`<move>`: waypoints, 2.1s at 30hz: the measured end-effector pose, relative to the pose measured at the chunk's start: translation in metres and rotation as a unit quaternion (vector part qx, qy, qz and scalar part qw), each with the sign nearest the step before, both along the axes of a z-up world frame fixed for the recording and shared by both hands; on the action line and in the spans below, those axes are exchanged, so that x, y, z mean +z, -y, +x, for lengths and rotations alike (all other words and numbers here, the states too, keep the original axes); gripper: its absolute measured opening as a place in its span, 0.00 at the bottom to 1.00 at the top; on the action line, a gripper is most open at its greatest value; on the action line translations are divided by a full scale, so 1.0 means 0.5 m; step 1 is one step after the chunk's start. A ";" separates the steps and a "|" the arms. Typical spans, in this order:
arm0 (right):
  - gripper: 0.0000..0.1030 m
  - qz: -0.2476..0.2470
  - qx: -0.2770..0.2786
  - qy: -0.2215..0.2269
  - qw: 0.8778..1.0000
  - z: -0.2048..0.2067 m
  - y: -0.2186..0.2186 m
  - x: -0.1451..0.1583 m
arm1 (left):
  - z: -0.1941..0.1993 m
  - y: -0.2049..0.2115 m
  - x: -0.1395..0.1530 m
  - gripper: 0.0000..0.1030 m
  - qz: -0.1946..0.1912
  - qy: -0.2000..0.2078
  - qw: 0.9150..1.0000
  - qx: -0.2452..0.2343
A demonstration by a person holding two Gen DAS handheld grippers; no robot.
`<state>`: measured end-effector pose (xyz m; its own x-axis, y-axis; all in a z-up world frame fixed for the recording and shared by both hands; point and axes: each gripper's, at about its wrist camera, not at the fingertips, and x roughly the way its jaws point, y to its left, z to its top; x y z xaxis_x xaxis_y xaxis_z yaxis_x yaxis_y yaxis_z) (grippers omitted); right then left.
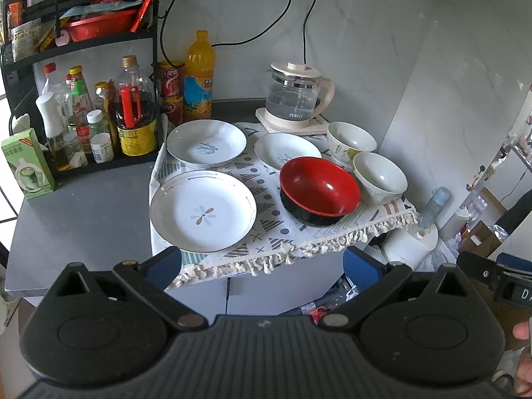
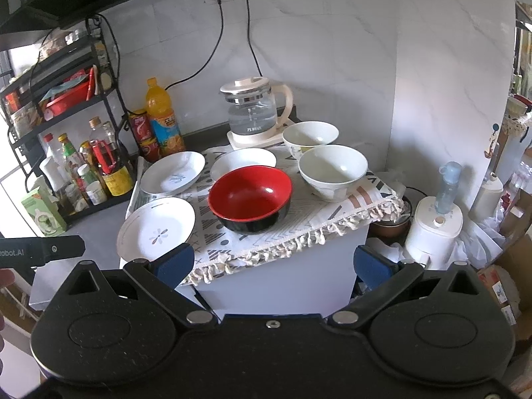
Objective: Organize plates and bowls
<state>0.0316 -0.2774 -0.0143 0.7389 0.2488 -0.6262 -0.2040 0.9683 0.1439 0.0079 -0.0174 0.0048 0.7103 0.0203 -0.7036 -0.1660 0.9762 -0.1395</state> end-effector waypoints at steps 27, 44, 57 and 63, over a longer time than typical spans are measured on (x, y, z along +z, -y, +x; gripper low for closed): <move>1.00 0.013 -0.036 -0.030 0.999 0.291 0.069 -0.057 | 0.374 0.058 -0.065 0.99 -0.035 -0.019 0.999 -0.033; 0.85 0.034 -0.077 -0.054 0.995 0.483 0.089 -0.099 | 0.609 0.082 -0.099 0.96 -0.062 -0.027 0.994 -0.091; 0.65 0.056 -0.122 -0.098 0.986 0.570 0.140 -0.167 | 0.719 0.164 -0.162 0.76 -0.068 -0.063 0.987 -0.130; 0.52 0.061 -0.123 -0.128 0.982 0.603 0.169 -0.211 | 0.760 0.204 -0.196 0.64 -0.072 -0.086 0.985 -0.134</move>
